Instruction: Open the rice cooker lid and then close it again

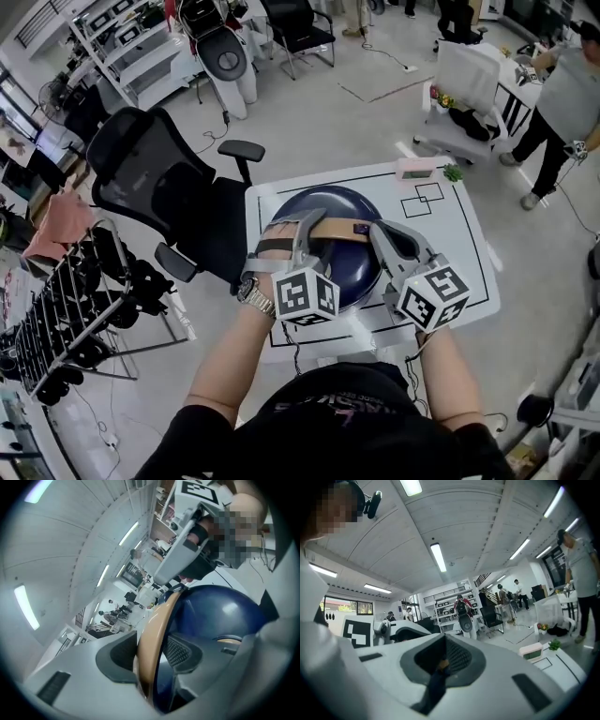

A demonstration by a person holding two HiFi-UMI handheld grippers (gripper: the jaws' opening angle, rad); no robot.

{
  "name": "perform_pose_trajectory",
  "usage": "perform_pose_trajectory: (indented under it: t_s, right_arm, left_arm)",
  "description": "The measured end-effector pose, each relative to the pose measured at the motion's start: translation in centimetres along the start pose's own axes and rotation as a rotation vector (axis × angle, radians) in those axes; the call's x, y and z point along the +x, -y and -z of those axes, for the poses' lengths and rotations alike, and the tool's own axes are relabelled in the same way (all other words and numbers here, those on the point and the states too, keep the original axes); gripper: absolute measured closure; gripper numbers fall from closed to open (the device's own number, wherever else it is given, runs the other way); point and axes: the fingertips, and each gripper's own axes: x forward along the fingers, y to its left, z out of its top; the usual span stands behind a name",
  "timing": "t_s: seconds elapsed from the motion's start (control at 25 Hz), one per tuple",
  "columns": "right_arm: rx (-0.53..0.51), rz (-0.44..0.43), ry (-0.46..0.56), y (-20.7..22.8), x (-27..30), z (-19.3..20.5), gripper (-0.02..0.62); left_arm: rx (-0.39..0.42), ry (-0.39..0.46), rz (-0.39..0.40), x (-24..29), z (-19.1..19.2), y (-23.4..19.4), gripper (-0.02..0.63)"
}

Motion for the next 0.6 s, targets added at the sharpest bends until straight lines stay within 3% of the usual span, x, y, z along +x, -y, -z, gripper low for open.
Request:
perform_pose_trajectory:
  t_s: [0.28, 0.6]
  right_arm:
    - [-0.022, 0.020, 0.133, -0.4, -2.2, -4.9, 0.594]
    - [-0.043, 0.031, 0.180, -1.4, -2.6, -6.7, 0.594]
  left_arm:
    - [-0.170, 0.068, -0.019, -2.3, 0.8, -3.1, 0.440]
    - [-0.391, 0.165, -0.060, -4.8, 3.1, -6.9, 0.443]
